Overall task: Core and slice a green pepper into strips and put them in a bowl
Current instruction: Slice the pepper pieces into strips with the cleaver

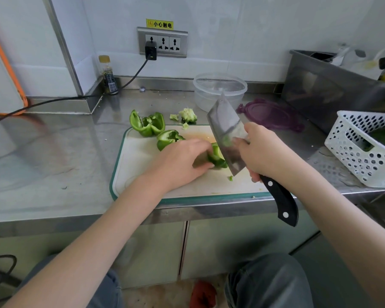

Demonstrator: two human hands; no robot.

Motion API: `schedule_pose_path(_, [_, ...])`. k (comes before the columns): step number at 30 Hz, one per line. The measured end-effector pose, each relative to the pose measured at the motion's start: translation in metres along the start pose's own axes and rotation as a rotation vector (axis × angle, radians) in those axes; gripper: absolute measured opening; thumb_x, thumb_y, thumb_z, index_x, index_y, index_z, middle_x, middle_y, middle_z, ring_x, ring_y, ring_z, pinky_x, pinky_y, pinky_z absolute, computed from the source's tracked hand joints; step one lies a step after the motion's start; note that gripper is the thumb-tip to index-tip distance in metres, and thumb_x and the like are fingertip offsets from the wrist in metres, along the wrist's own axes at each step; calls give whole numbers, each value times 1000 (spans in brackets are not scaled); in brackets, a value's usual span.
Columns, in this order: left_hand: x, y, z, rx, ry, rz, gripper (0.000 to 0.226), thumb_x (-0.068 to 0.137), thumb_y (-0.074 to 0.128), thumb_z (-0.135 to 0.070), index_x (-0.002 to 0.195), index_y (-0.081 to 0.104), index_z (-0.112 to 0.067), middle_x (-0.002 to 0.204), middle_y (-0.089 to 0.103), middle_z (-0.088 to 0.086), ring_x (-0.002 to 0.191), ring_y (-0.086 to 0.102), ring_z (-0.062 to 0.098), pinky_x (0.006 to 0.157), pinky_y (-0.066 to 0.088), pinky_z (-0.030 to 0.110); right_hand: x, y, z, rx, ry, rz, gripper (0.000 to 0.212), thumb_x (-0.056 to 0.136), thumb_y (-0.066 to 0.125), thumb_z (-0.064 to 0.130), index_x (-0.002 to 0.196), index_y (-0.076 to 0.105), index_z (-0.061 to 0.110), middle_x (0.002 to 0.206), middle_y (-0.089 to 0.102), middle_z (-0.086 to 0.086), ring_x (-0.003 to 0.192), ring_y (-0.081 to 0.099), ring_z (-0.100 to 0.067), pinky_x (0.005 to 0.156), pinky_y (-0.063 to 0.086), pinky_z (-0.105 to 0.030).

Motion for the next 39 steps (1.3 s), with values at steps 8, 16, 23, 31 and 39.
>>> schedule_pose_path(8, [2, 7, 2, 14, 22, 49, 18, 84, 66, -26, 100, 67, -18, 102, 62, -4, 96, 58, 17, 79, 50, 39, -2, 1, 5, -81, -3, -21, 29, 99, 38, 27, 72, 30, 19, 74, 51, -10, 22, 45, -13, 31, 37, -20])
schedule_pose_path(16, [3, 11, 4, -31, 15, 58, 13, 86, 65, -26, 96, 66, -18, 97, 62, -2, 91, 59, 20, 76, 50, 40, -4, 9, 9, -176, 21, -10, 11, 99, 41, 18, 91, 36, 14, 76, 42, 3, 38, 54, -20, 33, 37, -24])
schedule_pose_path(23, [4, 10, 3, -39, 10, 51, 13, 86, 65, -24, 97, 67, -17, 96, 62, -1, 90, 59, 19, 77, 49, 40, 2, 14, 11, -204, 16, -32, 7, 96, 44, 8, 94, 37, 10, 77, 46, -7, 52, 58, -28, 44, 49, -34])
schedule_pose_path(31, [5, 8, 1, -45, 11, 35, 14, 85, 67, -22, 97, 67, -15, 94, 63, 1, 90, 58, 18, 78, 46, 31, 10, 24, 8, -224, -12, -12, 9, 97, 44, 9, 105, 40, 7, 68, 41, -6, 45, 53, -25, 43, 47, -35])
schedule_pose_path(39, [3, 9, 3, -23, -21, 53, 18, 83, 69, -25, 98, 69, -14, 98, 64, 2, 92, 59, 19, 81, 47, 33, 31, 30, 12, -320, 39, 87, 19, 93, 45, 6, 112, 46, 2, 64, 46, -6, 43, 51, -20, 32, 30, -22])
Point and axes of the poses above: each hand's wrist, its own x-axis towards the middle knuckle, its own y-axis out of the palm, z = x × y, the point moved 7 cm from there along x, towards the middle knuckle
